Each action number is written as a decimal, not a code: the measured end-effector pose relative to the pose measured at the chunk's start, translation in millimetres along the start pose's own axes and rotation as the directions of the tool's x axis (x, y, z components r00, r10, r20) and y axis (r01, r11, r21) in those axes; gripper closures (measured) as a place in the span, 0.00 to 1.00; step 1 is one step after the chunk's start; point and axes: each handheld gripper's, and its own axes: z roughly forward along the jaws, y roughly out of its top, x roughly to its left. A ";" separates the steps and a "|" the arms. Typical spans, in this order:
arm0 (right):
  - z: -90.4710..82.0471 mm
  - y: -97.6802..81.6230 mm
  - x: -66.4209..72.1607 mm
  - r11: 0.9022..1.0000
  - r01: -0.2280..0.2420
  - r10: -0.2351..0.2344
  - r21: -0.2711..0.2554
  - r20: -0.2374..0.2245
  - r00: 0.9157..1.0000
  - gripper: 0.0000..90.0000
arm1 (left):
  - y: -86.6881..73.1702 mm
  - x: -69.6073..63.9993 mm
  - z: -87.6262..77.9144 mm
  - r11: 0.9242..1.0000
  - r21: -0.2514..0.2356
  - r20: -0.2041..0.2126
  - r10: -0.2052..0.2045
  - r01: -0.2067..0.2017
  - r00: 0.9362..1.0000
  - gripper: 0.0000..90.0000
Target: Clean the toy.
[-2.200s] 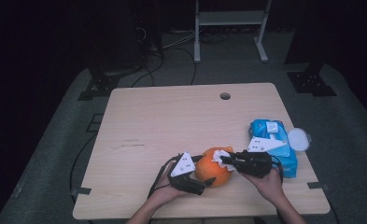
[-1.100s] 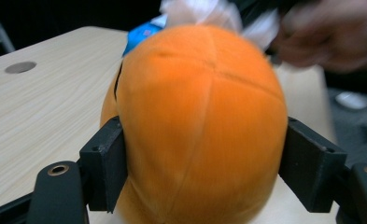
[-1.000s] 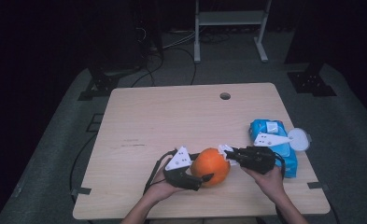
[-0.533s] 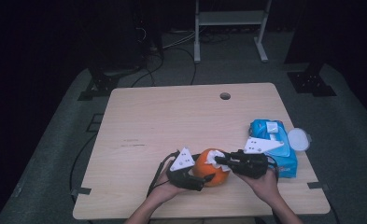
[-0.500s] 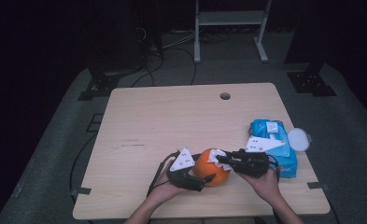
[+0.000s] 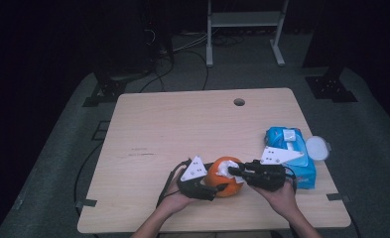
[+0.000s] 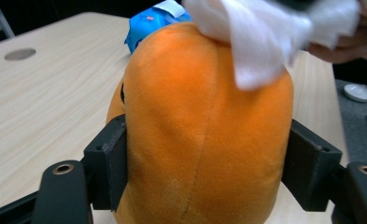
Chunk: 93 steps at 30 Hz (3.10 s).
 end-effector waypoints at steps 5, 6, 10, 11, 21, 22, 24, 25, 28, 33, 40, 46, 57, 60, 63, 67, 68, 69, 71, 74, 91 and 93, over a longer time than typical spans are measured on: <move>-1.2 0.6 -1.4 1.000 0.005 -0.005 -0.001 -0.006 1.000 0.88 | 3.4 3.7 -6.4 0.999 0.028 -0.011 -0.042 0.043 0.999 0.32; -2.2 -0.7 -3.7 1.000 0.001 -0.001 0.008 0.001 1.000 0.88 | 2.7 5.8 -6.9 0.998 0.030 -0.020 -0.057 0.058 0.998 0.32; -4.5 -8.8 -15.7 0.999 -0.025 0.024 0.029 0.036 0.999 0.88 | -2.4 13.8 -8.3 0.991 0.013 -0.028 -0.134 0.134 0.991 0.32; -4.5 -9.5 -16.5 0.999 -0.032 0.031 0.031 0.037 0.999 0.88 | -2.4 13.6 -7.7 0.990 0.012 -0.031 -0.137 0.138 0.990 0.31; 4.8 -3.8 -3.4 0.999 0.020 -0.021 0.044 0.024 0.999 0.88 | -3.8 3.2 -1.3 0.996 0.020 -0.052 -0.088 0.089 0.995 0.27; 3.3 -4.8 -7.0 0.999 0.014 -0.016 0.041 0.034 0.999 0.88 | -3.6 2.3 -0.7 0.997 0.025 -0.046 -0.070 0.071 0.996 0.26; -0.5 -7.8 -13.9 0.999 -0.016 0.015 0.036 0.047 0.999 0.88 | -3.5 0.8 -0.1 0.999 0.023 -0.028 -0.044 0.044 0.999 0.24; -1.7 -8.9 -16.6 0.999 -0.023 0.021 0.034 0.053 0.998 0.88 | -3.7 0.7 0.1 0.999 0.017 -0.024 -0.034 0.035 0.999 0.22; -3.5 -11.5 -21.3 0.999 -0.033 0.030 0.044 0.063 0.998 0.88 | -4.0 4.1 -1.1 1.000 -0.024 -0.036 -0.004 0.004 0.999 0.13; -1.4 -12.9 -24.1 0.998 -0.037 0.034 0.043 0.063 0.997 0.88 | -7.4 7.6 1.2 0.998 -0.053 -0.015 0.017 -0.017 1.000 0.10; 0.0 -9.0 -13.5 0.999 -0.014 0.012 0.033 0.068 0.998 0.88 | -8.7 5.0 -0.4 0.998 -0.067 -0.071 -0.007 0.003 0.997 0.36; 3.5 -4.7 -7.5 0.999 0.026 -0.028 0.041 0.057 0.998 0.88 | -8.1 5.0 -0.7 0.997 -0.067 -0.071 -0.035 0.030 0.997 0.38; -1.5 -13.9 -25.7 0.998 -0.029 0.025 0.053 0.077 0.997 0.87 | -8.5 8.1 3.7 0.996 -0.093 -0.026 -0.022 0.019 0.999 0.08; 1.6 -13.6 -24.9 0.998 -0.025 0.021 0.060 0.072 0.997 0.87 | -12.5 4.2 7.9 0.997 -0.081 -0.032 0.010 -0.013 0.999 0.17; 0.6 -14.3 -25.0 0.998 -0.032 0.027 0.058 0.078 0.997 0.87 | -10.0 2.4 5.1 0.997 -0.077 -0.047 0.012 -0.016 0.999 0.29; -3.4 -9.2 -19.7 0.999 -0.027 0.025 0.033 0.065 0.998 0.87 | -3.6 3.4 -1.6 0.997 -0.073 -0.023 -0.035 0.033 0.999 0.36; -4.2 -7.4 -17.1 0.999 -0.024 0.023 0.027 0.059 0.998 0.87 | -1.8 4.0 -3.8 0.995 -0.082 -0.008 -0.052 0.051 0.999 0.36; -4.9 -4.7 -13.9 1.000 -0.015 0.014 0.017 0.050 0.999 0.87 | -0.2 4.8 -6.4 0.993 -0.089 0.009 -0.072 0.073 0.997 0.36; -4.9 -0.4 -7.9 1.000 0.004 -0.004 0.003 0.040 0.999 0.87 | 0.5 3.9 -7.4 0.995 -0.078 -0.001 -0.067 0.067 0.998 0.36; -1.5 -0.9 -5.3 1.000 0.002 -0.003 0.017 0.008 1.000 0.88 | -2.6 4.7 -4.1 0.997 -0.049 -0.020 -0.065 0.064 0.998 0.36; 2.6 -4.2 -6.3 0.998 0.023 -0.026 0.056 0.039 0.999 0.88 | -6.5 0.0 0.6 0.994 -0.066 -0.059 -0.093 0.089 0.994 0.27; -0.2 -5.5 -11.3 0.999 0.005 -0.007 0.048 0.048 0.999 0.88 | -6.3 -5.1 1.9 0.998 -0.053 -0.044 -0.045 0.043 0.998 0.26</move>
